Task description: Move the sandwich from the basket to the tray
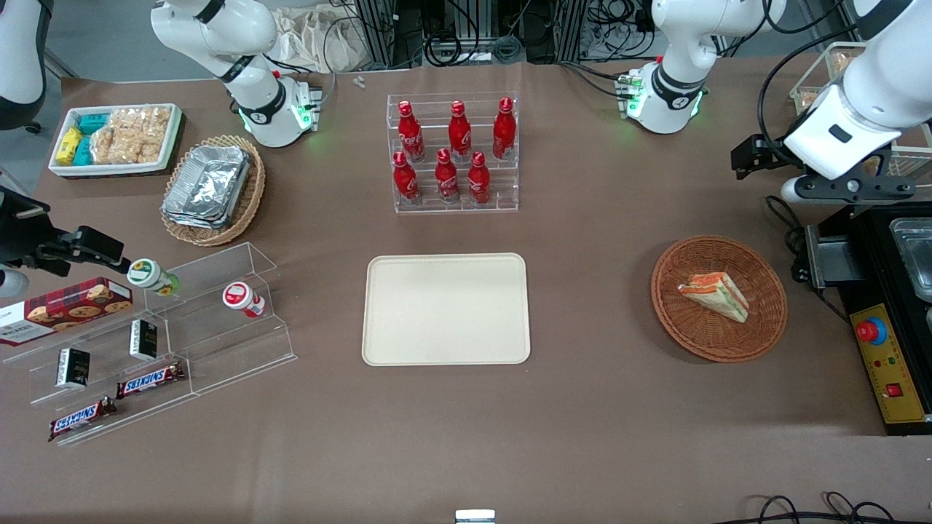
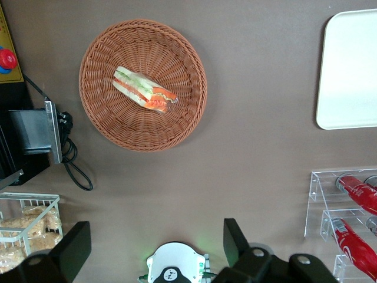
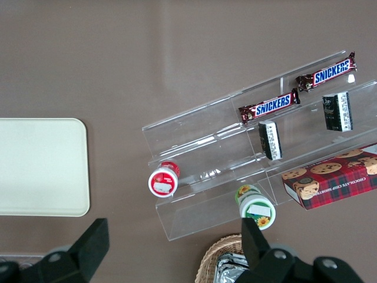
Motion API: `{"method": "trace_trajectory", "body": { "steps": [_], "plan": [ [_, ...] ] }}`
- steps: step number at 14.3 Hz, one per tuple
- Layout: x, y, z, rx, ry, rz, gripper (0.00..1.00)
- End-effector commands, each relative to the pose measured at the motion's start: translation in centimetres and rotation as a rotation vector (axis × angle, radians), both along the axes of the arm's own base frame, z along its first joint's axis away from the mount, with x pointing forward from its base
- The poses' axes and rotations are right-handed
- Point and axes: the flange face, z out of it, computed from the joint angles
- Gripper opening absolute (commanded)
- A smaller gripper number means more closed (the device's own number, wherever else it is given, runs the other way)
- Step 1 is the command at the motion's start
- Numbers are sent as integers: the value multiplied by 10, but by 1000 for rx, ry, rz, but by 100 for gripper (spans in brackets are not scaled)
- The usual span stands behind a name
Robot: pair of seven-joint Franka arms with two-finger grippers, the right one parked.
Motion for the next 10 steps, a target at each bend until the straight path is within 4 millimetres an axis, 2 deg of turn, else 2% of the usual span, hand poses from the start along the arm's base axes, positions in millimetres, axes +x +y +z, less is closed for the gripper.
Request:
{"method": "trace_trajectory", "body": {
  "steps": [1, 4, 7, 10],
  "plan": [
    [-2, 1, 8, 1, -10, 0, 100],
    [1, 2, 6, -2, -8, 6, 100],
    [13, 18, -14, 12, 18, 109, 100],
    [34, 21, -46, 45, 41, 253, 100]
  ]
}}
